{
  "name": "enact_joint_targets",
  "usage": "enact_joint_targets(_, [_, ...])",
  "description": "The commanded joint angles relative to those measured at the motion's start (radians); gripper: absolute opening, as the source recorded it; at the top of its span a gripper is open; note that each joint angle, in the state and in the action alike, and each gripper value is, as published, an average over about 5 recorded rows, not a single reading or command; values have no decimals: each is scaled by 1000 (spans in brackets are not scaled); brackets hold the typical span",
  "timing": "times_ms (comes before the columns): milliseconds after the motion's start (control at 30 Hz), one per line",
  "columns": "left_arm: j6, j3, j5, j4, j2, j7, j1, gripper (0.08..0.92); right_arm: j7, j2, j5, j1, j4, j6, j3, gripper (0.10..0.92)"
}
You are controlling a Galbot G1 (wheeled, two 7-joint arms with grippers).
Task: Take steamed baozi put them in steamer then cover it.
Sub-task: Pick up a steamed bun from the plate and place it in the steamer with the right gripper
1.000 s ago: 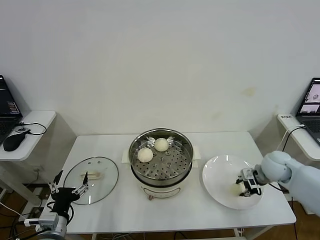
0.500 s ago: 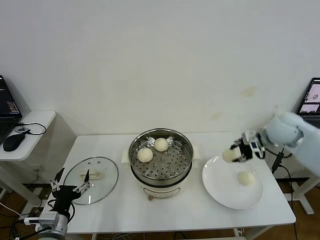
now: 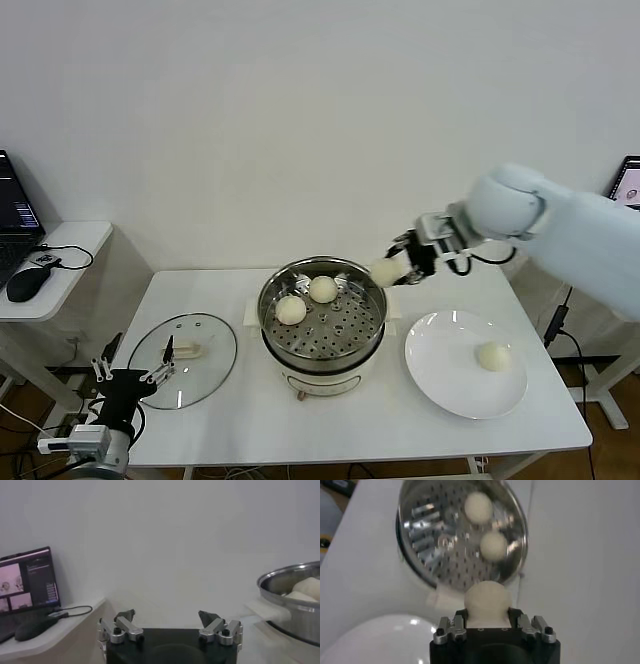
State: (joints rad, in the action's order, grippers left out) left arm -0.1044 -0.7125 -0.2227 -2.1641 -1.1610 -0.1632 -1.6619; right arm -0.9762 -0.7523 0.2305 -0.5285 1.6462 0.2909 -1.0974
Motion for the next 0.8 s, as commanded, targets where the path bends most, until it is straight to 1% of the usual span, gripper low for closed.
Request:
enact_joint_targets(33, [-2,-10,-1,-20,-4,0,0,823,30,-183,8,-54,-11,-77,-136,550])
enact_joint_targets(200, [-5,-19,-4,-36,-14,1,0,823,34,-254,-72,-22,-50,-162,-174,559])
enact_joint_targets(400, [-5,-22,-4,-39,-24,1,0,823,38,-316,-126,12,-75,-214,-205,562])
enact_joint_targets(633, [-3,-22,-4,-40,-28,1,-2,823,32,-338,-158,23,-92,-274,-239,563])
enact_joint_targets(800, [-2,-21,-4,-37,-28,1,-1,823,17,-333,-165,25,-95,-298,-245,583])
